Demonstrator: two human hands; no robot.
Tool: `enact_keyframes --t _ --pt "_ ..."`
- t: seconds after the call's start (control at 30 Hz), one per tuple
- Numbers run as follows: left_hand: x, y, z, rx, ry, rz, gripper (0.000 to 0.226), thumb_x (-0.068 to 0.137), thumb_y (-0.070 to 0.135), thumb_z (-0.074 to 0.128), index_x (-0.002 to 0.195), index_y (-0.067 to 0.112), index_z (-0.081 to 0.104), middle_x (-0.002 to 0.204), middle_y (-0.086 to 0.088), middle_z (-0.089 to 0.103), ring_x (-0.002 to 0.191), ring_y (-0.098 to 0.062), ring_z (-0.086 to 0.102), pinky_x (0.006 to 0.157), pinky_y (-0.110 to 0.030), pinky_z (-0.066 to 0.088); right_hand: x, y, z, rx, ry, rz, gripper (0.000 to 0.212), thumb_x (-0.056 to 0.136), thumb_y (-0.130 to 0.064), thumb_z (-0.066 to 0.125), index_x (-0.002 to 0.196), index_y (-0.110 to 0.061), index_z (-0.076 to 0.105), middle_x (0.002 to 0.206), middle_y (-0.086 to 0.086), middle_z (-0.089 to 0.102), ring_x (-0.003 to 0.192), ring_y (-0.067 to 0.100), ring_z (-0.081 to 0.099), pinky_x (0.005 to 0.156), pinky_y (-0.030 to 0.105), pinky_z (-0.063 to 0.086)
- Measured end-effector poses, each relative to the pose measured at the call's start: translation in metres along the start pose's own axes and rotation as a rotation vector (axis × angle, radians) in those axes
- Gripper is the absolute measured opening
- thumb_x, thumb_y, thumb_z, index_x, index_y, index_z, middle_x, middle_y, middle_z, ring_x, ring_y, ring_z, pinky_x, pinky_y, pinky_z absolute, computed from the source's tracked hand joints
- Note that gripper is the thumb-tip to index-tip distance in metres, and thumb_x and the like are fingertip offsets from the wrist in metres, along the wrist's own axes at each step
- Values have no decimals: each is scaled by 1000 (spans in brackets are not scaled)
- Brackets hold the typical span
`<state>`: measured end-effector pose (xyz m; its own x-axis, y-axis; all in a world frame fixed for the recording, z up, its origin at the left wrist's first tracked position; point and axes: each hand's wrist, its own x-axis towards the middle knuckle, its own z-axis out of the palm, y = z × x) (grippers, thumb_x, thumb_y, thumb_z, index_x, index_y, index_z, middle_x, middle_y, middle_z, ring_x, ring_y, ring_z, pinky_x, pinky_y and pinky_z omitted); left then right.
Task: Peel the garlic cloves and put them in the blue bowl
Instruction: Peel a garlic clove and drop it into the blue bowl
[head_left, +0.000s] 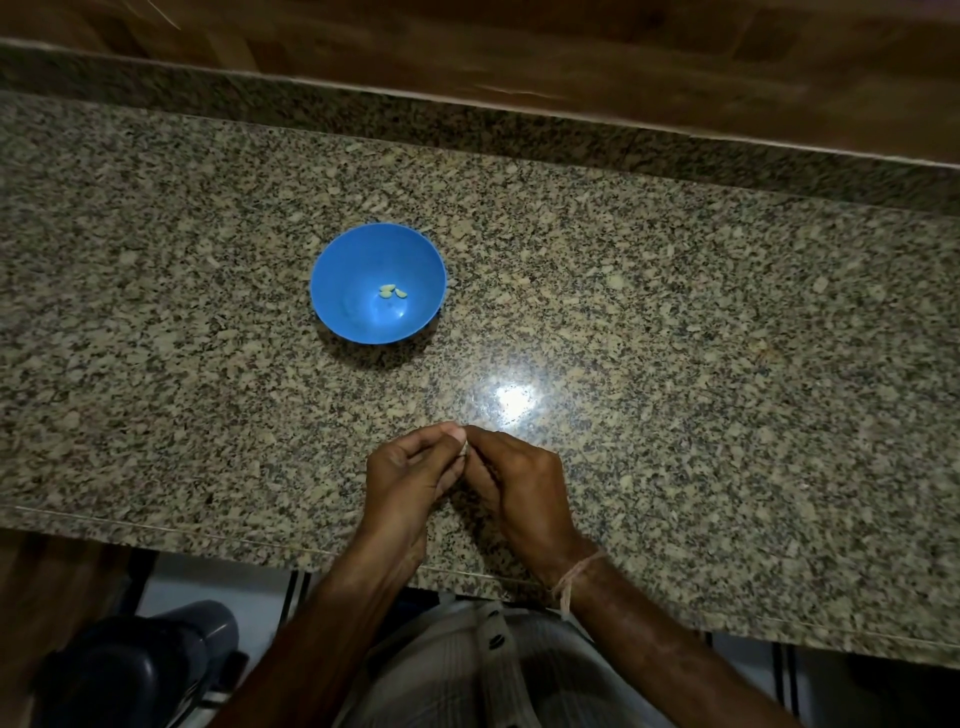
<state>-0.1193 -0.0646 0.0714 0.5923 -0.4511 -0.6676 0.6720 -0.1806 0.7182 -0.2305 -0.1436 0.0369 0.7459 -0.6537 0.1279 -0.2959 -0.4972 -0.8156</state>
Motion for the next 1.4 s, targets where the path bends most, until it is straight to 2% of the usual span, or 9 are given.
enact_keyframes --t 0.13,0.57,0.7,0.8,0.9,1.03,1.17,1.33,1.4 --pt "0 -2 1 -6 1 1 16 95 4 71 111 1 74 100 -14 80 96 -20 78 80 -21 61 -1 4 3 -11 -16 11 35 107 -41 55 133 -22 70 113 -3 78 96 13 75 77 38 60" --pt "1 -6 2 -6 11 -17 16 95 4 72 110 3 75 101 -16 80 98 -24 78 87 -28 62 0 2 -2 41 -3 -11 25 107 -26 63 130 -20 72 111 -4 78 97 10 74 80 35 60" --pt "3 -5 -4 41 -10 -28 16 95 7 72 111 5 76 101 -15 80 99 -24 78 85 -26 62 2 4 -4 70 -67 14 27 107 -28 61 131 -22 72 116 -5 78 100 7 75 84 33 60" --pt "3 -3 -8 96 -19 0 18 95 8 73 112 4 75 98 -14 80 97 -24 78 85 -28 63 7 1 -11 138 -142 58 26 108 -34 59 128 -26 73 109 -8 79 95 3 74 82 33 59" --pt "2 1 -8 136 -24 42 19 95 6 72 113 1 74 96 -13 81 95 -22 79 84 -27 63 13 -2 -15 97 -191 33 30 107 -40 56 129 -27 72 102 -8 80 87 1 73 77 31 58" --pt "3 2 -8 103 -6 45 17 94 7 73 110 2 75 95 -14 81 94 -22 79 80 -24 63 13 -2 -9 42 -152 1 35 108 -46 52 130 -27 71 98 -4 79 84 9 73 73 37 57" --pt "2 -2 -8 87 22 47 14 94 5 73 107 0 75 93 -12 81 90 -20 78 77 -23 62 8 -2 1 35 -116 24 31 108 -43 53 126 -27 71 99 0 79 84 16 75 71 41 58" --pt "0 -5 -12 54 12 25 15 94 5 73 109 2 75 96 -12 81 94 -22 78 87 -29 63 5 -3 -1 66 -121 37 33 108 -44 52 126 -26 72 97 -3 79 82 12 74 71 39 57" --pt "1 -6 -14 48 8 14 16 94 6 73 110 2 75 97 -13 81 96 -24 78 88 -31 63 5 -3 0 81 -124 49 34 108 -46 52 128 -26 72 102 -4 80 88 11 75 75 39 58"
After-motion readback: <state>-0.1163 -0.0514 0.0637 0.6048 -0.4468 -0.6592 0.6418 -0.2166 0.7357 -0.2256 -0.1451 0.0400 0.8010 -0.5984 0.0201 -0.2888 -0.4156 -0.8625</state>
